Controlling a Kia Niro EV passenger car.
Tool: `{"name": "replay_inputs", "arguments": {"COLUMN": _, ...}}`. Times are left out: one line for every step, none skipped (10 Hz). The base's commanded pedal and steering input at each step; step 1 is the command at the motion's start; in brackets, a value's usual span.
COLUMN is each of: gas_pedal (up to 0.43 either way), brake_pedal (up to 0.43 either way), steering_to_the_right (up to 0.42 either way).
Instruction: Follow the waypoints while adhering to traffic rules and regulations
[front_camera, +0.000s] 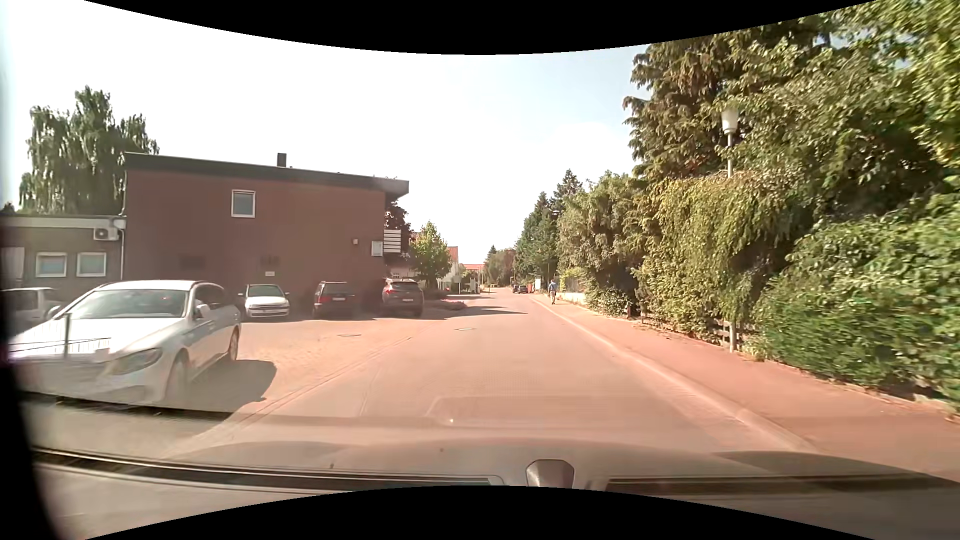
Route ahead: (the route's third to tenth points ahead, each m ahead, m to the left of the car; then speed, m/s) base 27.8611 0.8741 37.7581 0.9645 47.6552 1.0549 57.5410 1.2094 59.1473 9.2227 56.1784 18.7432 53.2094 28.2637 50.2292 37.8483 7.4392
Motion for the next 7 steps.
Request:
{"name": "replay_inputs", "arguments": {"gas_pedal": 0.138, "brake_pedal": 0.006, "steering_to_the_right": 0.019}}
{"name": "replay_inputs", "arguments": {"gas_pedal": 0.138, "brake_pedal": 0.006, "steering_to_the_right": 0.017}}
{"name": "replay_inputs", "arguments": {"gas_pedal": 0.138, "brake_pedal": 0.006, "steering_to_the_right": 0.015}}
{"name": "replay_inputs", "arguments": {"gas_pedal": 0.138, "brake_pedal": 0.006, "steering_to_the_right": 0.014}}
{"name": "replay_inputs", "arguments": {"gas_pedal": 0.138, "brake_pedal": 0.006, "steering_to_the_right": 0.013}}
{"name": "replay_inputs", "arguments": {"gas_pedal": 0.13, "brake_pedal": 0.006, "steering_to_the_right": 0.011}}
{"name": "replay_inputs", "arguments": {"gas_pedal": 0.13, "brake_pedal": 0.006, "steering_to_the_right": 0.01}}
